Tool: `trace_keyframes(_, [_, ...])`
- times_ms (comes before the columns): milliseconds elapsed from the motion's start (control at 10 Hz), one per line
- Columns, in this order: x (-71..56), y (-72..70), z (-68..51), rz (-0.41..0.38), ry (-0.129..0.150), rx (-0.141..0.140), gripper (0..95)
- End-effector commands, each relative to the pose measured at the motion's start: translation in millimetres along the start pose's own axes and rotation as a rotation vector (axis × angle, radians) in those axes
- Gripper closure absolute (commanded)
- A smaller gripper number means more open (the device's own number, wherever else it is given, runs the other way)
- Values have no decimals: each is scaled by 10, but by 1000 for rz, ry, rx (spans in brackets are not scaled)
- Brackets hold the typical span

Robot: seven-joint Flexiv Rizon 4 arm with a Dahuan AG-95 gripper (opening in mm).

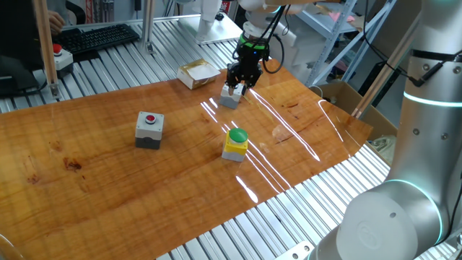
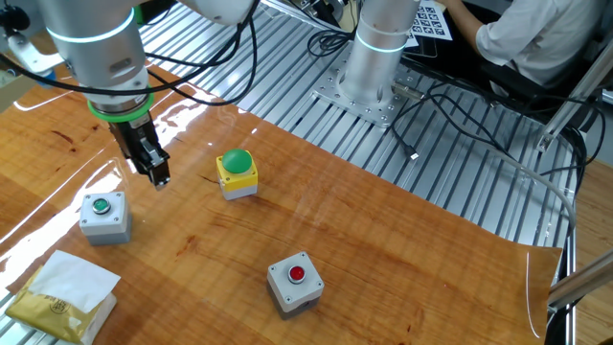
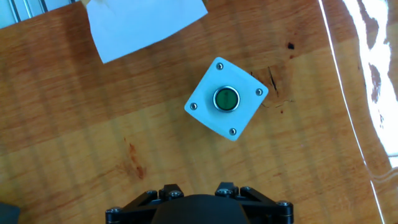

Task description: Press three buttons from left to right in sequence

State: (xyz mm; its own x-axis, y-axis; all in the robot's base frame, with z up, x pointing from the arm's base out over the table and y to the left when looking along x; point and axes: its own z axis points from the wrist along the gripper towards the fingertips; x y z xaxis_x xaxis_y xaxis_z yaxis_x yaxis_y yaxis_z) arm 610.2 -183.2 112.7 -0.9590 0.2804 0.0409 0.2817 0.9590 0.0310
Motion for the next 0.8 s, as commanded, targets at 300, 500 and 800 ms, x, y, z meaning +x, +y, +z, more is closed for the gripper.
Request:
trace_keyframes(300, [307, 44, 34, 89, -12, 39, 950])
trace_keyframes(500, [643, 45, 52, 112, -13, 36, 950])
trace_keyframes(800, [1040, -8, 79, 121, -11, 21, 950])
